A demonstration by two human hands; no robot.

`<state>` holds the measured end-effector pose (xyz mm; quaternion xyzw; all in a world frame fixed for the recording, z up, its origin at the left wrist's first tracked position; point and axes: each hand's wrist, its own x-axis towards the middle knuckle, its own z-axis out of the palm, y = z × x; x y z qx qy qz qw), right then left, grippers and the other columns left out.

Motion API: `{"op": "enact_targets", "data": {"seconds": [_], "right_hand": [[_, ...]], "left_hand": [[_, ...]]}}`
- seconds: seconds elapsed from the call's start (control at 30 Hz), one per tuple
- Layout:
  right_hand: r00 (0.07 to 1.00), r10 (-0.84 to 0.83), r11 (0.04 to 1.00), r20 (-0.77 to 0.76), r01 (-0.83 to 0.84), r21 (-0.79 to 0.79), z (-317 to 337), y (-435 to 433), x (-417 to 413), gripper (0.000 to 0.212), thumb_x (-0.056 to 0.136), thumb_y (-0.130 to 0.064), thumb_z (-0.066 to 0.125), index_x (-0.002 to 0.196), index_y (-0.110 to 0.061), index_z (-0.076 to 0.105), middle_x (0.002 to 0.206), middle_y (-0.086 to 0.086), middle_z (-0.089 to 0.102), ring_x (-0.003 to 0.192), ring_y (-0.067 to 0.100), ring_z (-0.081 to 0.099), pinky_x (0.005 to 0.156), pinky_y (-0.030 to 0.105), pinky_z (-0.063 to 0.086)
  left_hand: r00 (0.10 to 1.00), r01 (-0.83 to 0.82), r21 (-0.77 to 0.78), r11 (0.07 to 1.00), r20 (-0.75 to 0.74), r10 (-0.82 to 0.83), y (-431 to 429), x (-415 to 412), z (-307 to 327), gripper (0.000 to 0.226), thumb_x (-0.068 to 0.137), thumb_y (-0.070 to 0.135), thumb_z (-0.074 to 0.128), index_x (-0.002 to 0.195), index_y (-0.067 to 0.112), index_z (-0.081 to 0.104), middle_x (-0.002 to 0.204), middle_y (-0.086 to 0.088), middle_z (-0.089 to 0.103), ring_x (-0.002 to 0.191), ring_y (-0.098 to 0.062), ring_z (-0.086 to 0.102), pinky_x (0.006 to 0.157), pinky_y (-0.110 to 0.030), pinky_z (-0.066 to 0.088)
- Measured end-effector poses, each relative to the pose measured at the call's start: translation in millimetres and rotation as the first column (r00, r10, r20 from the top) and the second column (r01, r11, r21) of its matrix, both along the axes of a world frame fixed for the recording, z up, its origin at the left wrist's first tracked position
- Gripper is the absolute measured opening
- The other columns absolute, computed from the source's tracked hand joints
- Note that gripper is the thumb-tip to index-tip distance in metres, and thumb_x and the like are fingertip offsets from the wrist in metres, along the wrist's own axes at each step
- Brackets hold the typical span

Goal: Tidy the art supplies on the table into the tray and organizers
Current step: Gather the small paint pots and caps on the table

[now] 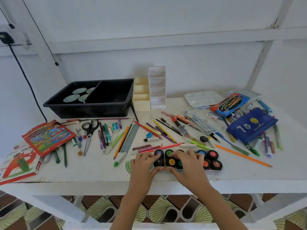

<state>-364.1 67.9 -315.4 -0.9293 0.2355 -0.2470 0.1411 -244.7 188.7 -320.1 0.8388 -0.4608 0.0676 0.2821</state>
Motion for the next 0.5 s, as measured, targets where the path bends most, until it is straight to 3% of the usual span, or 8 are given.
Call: {"op": "enact_targets", "data": {"seconds": [0.13, 0.3, 0.4, 0.5], "right_hand": [[0.993, 0.036, 0.999, -0.113, -0.033, 0.027, 8, -2, 4, 0.037, 0.085, -0.049, 0.059, 0.117, -0.031, 0.056, 0.106, -0.013, 0.064, 0.105, 0.014, 0.045, 0.079, 0.032, 0.015], [0.995, 0.033, 0.999, -0.09, -0.033, 0.001, 6, -1, 4, 0.038, 0.085, -0.057, 0.048, 0.113, -0.033, 0.057, 0.098, -0.015, 0.064, 0.097, 0.012, 0.044, 0.076, 0.032, 0.014], [0.997, 0.009, 0.999, -0.083, -0.012, -0.041, 0, -2, 7, 0.041, 0.082, -0.06, 0.04, 0.103, -0.033, 0.062, 0.086, -0.014, 0.067, 0.088, 0.013, 0.048, 0.075, 0.033, 0.019], [0.995, -0.019, 0.993, -0.095, 0.008, -0.118, -5, -2, 9, 0.036, 0.077, -0.057, 0.042, 0.085, -0.034, 0.068, 0.067, -0.013, 0.065, 0.077, 0.013, 0.052, 0.07, 0.034, 0.019]], "left_hand": [[1.0, 0.012, 0.144, 0.99, 0.017, -0.014, -4, 0, 7, 0.044, 0.089, 0.045, 0.054, 0.13, 0.033, 0.053, 0.122, 0.008, 0.05, 0.119, -0.014, 0.036, 0.079, -0.027, 0.015], [0.998, 0.055, 0.097, 0.994, 0.017, -0.057, 2, -2, 1, 0.037, 0.094, 0.04, 0.049, 0.13, 0.033, 0.053, 0.122, 0.01, 0.049, 0.117, -0.013, 0.037, 0.081, -0.027, 0.013], [0.998, 0.052, 0.074, 0.996, 0.024, -0.054, 3, -2, -2, 0.032, 0.09, 0.031, 0.059, 0.122, 0.031, 0.062, 0.112, 0.008, 0.057, 0.109, -0.016, 0.047, 0.08, -0.03, 0.015], [0.996, 0.049, 0.062, 0.997, 0.067, -0.053, 1, -3, -6, 0.032, 0.072, 0.021, 0.079, 0.103, 0.028, 0.072, 0.092, 0.007, 0.061, 0.088, -0.019, 0.059, 0.073, -0.033, 0.028]]}}
